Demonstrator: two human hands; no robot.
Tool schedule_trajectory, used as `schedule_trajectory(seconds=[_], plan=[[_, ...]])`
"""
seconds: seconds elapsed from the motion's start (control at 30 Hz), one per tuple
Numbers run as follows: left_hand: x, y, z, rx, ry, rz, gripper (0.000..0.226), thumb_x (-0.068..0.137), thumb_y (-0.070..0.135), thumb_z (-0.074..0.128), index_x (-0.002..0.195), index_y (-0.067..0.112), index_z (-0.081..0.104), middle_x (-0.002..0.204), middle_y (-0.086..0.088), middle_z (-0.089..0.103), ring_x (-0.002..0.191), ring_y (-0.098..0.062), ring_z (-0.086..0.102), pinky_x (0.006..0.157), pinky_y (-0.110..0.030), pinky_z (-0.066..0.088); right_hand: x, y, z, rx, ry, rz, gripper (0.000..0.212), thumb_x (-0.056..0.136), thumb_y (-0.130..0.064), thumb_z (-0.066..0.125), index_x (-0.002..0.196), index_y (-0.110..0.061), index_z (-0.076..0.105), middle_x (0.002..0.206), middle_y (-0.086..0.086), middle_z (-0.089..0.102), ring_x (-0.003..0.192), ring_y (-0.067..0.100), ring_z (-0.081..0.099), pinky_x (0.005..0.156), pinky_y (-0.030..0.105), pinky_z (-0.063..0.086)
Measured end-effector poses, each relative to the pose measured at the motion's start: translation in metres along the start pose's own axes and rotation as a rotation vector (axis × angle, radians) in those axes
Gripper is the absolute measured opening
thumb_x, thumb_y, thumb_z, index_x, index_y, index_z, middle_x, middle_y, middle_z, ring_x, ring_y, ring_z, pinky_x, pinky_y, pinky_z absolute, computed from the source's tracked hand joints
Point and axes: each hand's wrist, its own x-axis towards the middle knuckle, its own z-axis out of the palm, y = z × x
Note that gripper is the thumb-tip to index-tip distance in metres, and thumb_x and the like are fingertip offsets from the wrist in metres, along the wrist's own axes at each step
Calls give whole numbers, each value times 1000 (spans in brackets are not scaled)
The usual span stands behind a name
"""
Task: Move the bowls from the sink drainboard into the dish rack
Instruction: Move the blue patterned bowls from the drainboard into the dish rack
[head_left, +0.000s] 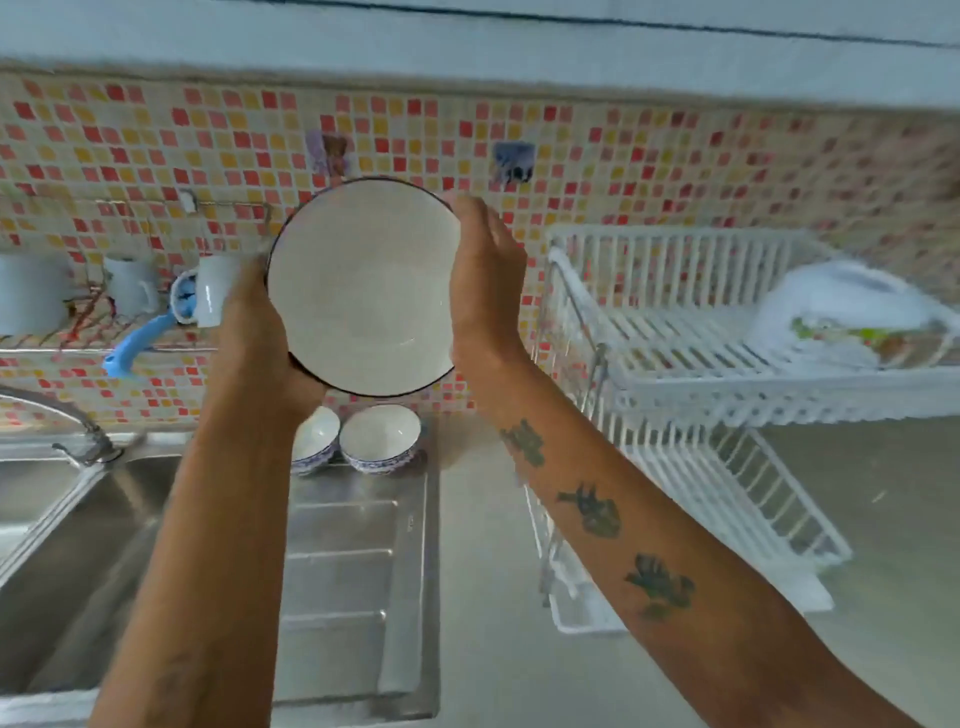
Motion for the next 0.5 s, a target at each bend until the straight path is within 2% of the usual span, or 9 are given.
schedule_trajectory(seconds=[0.07,0.1,0.2,0.27,0.33,0.43,0.5], plan=[[-16,4,43,24,-130,-19,46,96,44,29,119,31,66,125,1,69,112,-27,66,93,-52,52,1,-38,-34,22,58,-63,52,77,-42,51,89,9,55,74,6,45,71,18,43,69,36,38],[-24,3,63,46,-196,-50,46,94,47,30,116,32,67,125,1,69,112,-29,65,95,-55,50,2,-52,-52,15,88,-94,50,76,-42,52,87,6,57,75,7,47,72,20,44,69,38,39],[-43,-11,117,118,-368,-168,50,89,62,30,111,36,67,117,0,71,107,-33,66,83,-59,52,5,-86,-111,14,152,-154,26,77,-36,55,65,-14,63,71,8,49,71,21,45,67,38,38],[-49,-21,147,133,-439,-234,55,87,68,29,109,37,68,115,-1,72,105,-35,66,80,-61,53,7,-102,-148,38,173,-180,25,79,-30,55,59,-22,67,67,2,60,71,19,53,67,33,42],[-52,-31,174,147,-486,-264,56,85,71,31,106,37,70,112,-2,73,103,-35,67,82,-61,52,12,-111,-180,51,180,-205,23,78,-29,55,65,-22,72,72,-1,68,73,19,60,67,31,46],[-55,-42,211,172,-540,-256,56,84,71,34,108,34,69,118,-5,71,108,-37,65,86,-62,51,25,-118,-217,63,204,-256,22,78,-29,56,74,-22,76,85,2,73,83,21,64,74,36,48],[-56,-48,232,206,-521,-226,54,84,68,36,103,31,70,111,-5,72,102,-35,67,82,-57,54,37,-120,-238,66,188,-280,23,79,-27,54,81,-22,76,94,5,73,91,24,64,79,39,48]])
